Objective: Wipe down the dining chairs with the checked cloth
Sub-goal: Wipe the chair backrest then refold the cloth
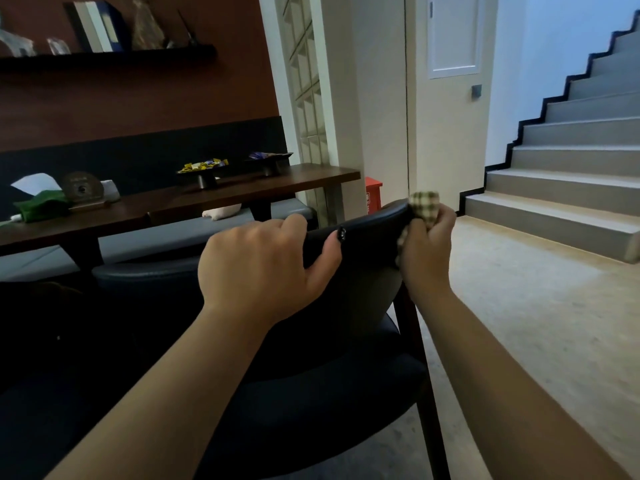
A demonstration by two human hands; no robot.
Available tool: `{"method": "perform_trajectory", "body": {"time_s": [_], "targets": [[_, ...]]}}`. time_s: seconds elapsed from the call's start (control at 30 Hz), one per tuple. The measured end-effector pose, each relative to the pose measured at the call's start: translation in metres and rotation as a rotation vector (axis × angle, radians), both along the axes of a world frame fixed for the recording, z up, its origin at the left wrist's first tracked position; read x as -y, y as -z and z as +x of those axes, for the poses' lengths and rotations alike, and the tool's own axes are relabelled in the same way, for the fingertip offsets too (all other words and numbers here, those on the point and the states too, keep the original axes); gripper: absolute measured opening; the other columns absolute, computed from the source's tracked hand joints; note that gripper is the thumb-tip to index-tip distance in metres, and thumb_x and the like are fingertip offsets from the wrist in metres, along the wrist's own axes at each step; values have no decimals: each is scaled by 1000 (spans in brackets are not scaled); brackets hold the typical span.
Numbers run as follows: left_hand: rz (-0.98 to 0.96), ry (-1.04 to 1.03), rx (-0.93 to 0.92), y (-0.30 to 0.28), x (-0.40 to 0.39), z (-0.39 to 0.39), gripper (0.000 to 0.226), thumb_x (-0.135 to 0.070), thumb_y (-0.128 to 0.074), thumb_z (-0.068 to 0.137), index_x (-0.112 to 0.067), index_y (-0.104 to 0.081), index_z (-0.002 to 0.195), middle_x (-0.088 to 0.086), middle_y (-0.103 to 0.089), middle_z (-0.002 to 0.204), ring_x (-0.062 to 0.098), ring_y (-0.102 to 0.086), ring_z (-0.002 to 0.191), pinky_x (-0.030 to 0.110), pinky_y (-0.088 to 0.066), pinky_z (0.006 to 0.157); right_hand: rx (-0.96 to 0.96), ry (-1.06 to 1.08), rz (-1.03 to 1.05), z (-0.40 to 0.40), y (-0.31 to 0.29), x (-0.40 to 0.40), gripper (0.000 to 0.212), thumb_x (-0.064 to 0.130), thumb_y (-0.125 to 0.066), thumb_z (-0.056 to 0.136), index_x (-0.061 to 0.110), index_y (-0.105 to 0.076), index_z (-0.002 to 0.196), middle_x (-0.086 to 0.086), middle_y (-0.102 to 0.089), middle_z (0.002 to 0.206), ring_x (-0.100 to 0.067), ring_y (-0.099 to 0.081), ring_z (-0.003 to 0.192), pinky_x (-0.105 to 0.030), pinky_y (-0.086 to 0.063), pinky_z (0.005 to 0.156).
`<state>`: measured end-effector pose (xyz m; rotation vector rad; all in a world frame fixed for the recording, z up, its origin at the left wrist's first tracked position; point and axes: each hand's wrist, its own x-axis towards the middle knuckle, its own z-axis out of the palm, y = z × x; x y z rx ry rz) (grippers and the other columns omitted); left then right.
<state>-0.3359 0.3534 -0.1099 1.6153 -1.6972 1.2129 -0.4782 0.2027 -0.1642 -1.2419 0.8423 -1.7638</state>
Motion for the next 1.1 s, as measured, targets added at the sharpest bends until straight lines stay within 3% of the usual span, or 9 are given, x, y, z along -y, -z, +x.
{"method": "perform_trajectory", "body": {"time_s": [0.1,0.23,0.33,0.47,0.6,0.73,0.87,1.0,1.1], "targets": [[-16,-31,-29,1,1,-3,55,-56,-34,94,-18,-54,60,-8,-35,43,11,-32,33,13,-22,43,15,126,-7,7,4,3,15,10,-40,98,19,-44,110,10,-52,89,2,-51,78,-3,-42,62],[-61,-46,-59,2,2,-8,52,-49,-34,96,-18,-54,60,-7,-37,44,11,-31,34,13,-19,44,154,119,360,14,39,28,15,6,-44,88,17,-51,80,1,-49,73,-17,-51,74,-25,-42,61],[-82,-22,-54,3,2,-8,49,-46,-36,96,-19,-51,58,-7,-36,44,11,-31,34,13,-18,44,164,8,536,14,51,27,18,11,-43,89,19,-50,74,-3,-50,71,-18,-48,63,-29,-38,51],[-137,10,-66,5,3,-8,49,-45,-37,96,-20,-48,55,-8,-35,43,10,-30,34,14,-18,44,211,4,311,-3,-9,14,21,22,-47,96,17,-54,77,3,-49,60,-8,-45,47,-20,-37,44],[-143,9,-110,8,5,-10,51,-47,-36,95,-20,-50,55,-7,-37,43,11,-34,35,18,-24,43,70,92,42,2,-59,6,20,8,-44,92,14,-55,76,2,-54,65,-6,-49,50,-19,-39,46],[-139,9,-114,8,5,-10,50,-47,-37,95,-20,-48,55,-7,-37,43,10,-33,36,19,-25,44,187,126,237,6,-27,20,13,14,-51,91,16,-60,82,4,-59,77,-10,-57,73,-25,-47,65],[-160,30,-91,8,7,-8,50,-46,-40,95,-20,-47,53,-7,-37,43,11,-30,35,19,-22,44,183,87,480,7,14,26,23,22,-51,95,17,-57,74,-1,-57,72,-18,-58,71,-31,-46,63],[-183,53,-85,10,8,-5,51,-44,-42,95,-19,-48,52,-5,-39,42,13,-32,35,20,-22,44,228,132,341,3,-8,10,24,17,-38,96,13,-58,83,-1,-55,70,-13,-52,58,-26,-42,53],[-189,50,-90,10,8,-5,51,-45,-42,95,-18,-47,52,-4,-38,42,14,-32,35,20,-22,44,177,255,178,15,-25,-20,25,6,-38,95,6,-57,112,-1,-58,93,-8,-52,75,-4,-40,55]]}}
